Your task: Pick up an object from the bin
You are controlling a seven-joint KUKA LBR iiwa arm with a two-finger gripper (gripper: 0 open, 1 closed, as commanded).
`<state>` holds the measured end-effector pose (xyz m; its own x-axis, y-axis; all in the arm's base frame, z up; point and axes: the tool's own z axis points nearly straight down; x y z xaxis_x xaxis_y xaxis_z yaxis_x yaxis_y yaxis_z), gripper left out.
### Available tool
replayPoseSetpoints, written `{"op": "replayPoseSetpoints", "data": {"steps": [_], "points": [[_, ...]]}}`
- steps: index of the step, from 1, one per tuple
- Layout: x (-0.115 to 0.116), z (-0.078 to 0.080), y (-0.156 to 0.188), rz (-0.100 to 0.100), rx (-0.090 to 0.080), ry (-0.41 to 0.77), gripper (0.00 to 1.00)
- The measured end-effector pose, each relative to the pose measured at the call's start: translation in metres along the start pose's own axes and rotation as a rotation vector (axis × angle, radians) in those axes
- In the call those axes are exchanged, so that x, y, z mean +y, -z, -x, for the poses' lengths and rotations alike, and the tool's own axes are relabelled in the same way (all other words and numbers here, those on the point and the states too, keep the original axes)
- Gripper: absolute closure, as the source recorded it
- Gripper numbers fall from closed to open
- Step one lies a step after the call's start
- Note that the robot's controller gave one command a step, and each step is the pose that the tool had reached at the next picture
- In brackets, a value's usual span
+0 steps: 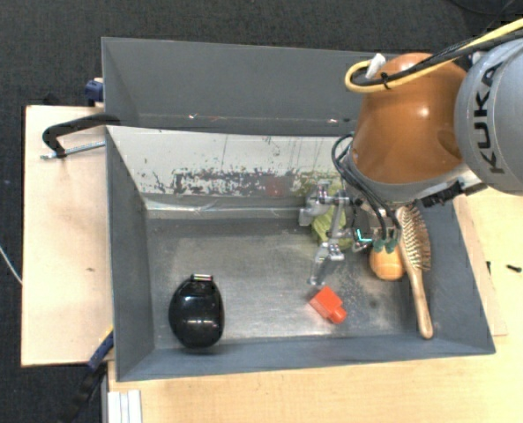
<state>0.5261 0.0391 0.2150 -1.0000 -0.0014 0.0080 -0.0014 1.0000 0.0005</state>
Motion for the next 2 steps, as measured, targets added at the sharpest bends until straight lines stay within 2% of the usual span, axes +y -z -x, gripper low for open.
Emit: {"op": "replayPoseSetpoints", "data": {"steps": [1, 2], "points": [[0.0, 0.002, 0.004, 0.001, -0.009, -0.001, 0.0], [-0.039, 0.027, -0.06, 0.0, -0.014, 0.05, 0.0]]}}
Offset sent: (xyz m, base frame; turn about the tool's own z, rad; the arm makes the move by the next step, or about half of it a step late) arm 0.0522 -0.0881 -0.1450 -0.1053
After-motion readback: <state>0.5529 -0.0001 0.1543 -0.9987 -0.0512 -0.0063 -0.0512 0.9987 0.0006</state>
